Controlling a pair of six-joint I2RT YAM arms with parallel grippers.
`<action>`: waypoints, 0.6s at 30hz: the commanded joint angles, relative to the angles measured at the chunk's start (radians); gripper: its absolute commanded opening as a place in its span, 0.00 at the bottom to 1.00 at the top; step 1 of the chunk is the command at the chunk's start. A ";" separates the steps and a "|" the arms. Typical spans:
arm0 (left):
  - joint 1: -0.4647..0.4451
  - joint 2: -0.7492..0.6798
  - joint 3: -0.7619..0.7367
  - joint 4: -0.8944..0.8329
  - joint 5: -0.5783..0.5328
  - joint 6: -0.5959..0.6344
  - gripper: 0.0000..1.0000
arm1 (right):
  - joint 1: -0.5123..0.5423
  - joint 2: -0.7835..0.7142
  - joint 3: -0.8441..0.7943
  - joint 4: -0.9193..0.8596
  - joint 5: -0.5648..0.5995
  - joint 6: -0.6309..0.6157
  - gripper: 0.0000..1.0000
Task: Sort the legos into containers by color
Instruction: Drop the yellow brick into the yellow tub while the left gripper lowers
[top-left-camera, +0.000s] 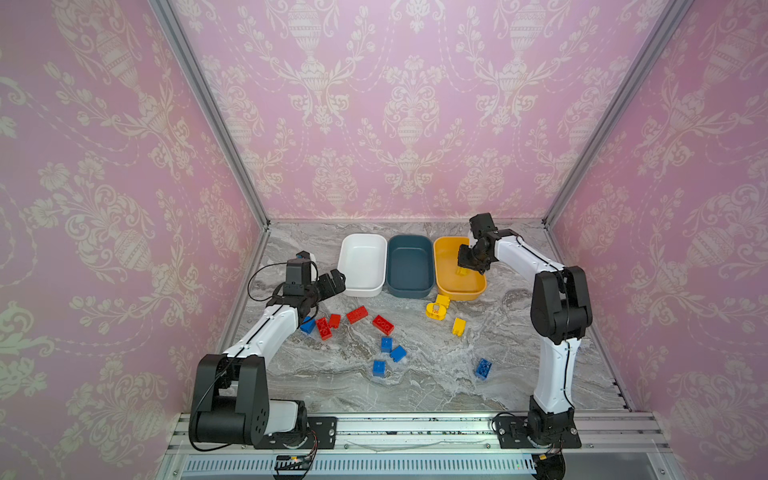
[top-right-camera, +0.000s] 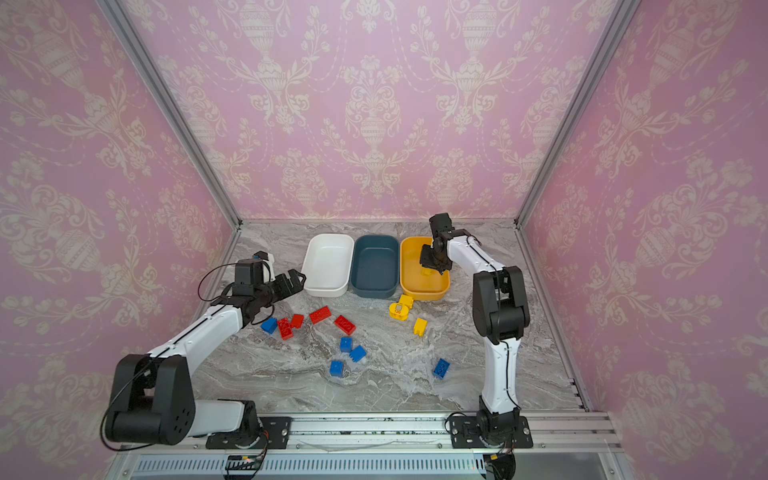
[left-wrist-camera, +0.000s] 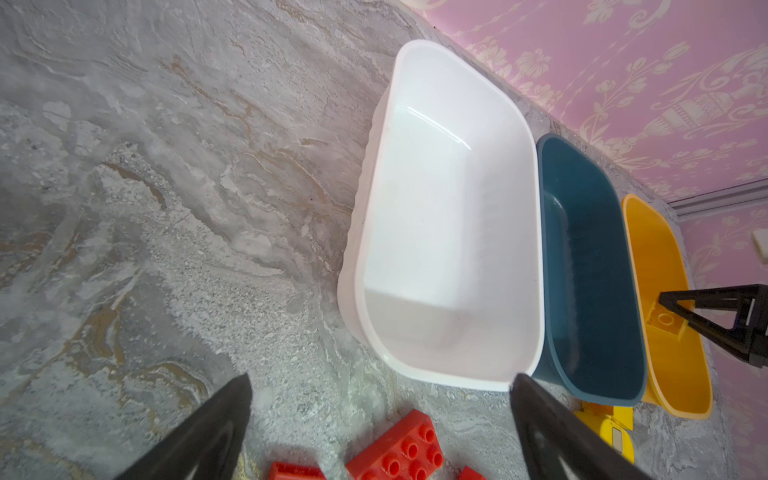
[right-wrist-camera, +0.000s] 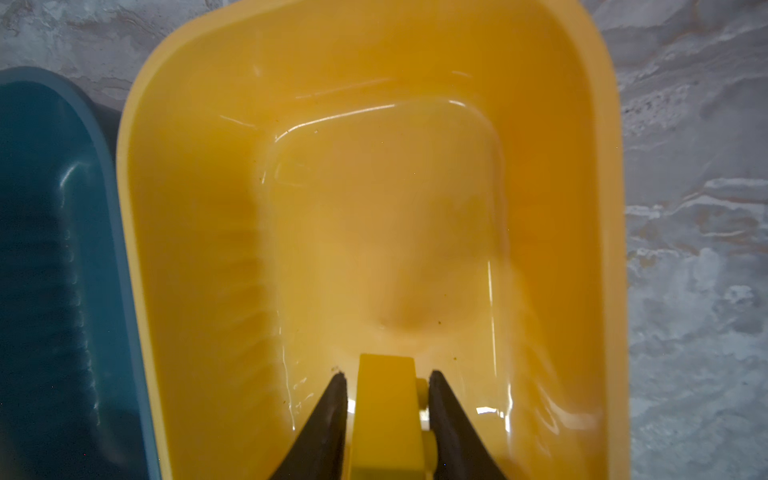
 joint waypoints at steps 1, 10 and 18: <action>0.006 0.001 0.010 -0.071 -0.043 -0.020 0.99 | 0.002 -0.009 0.047 -0.026 0.011 -0.019 0.50; -0.045 0.008 0.058 -0.195 -0.111 -0.028 0.97 | 0.005 -0.028 0.071 -0.044 -0.008 -0.018 0.56; -0.138 -0.007 0.122 -0.408 -0.237 -0.082 0.90 | 0.008 -0.120 0.007 -0.044 -0.050 -0.029 0.71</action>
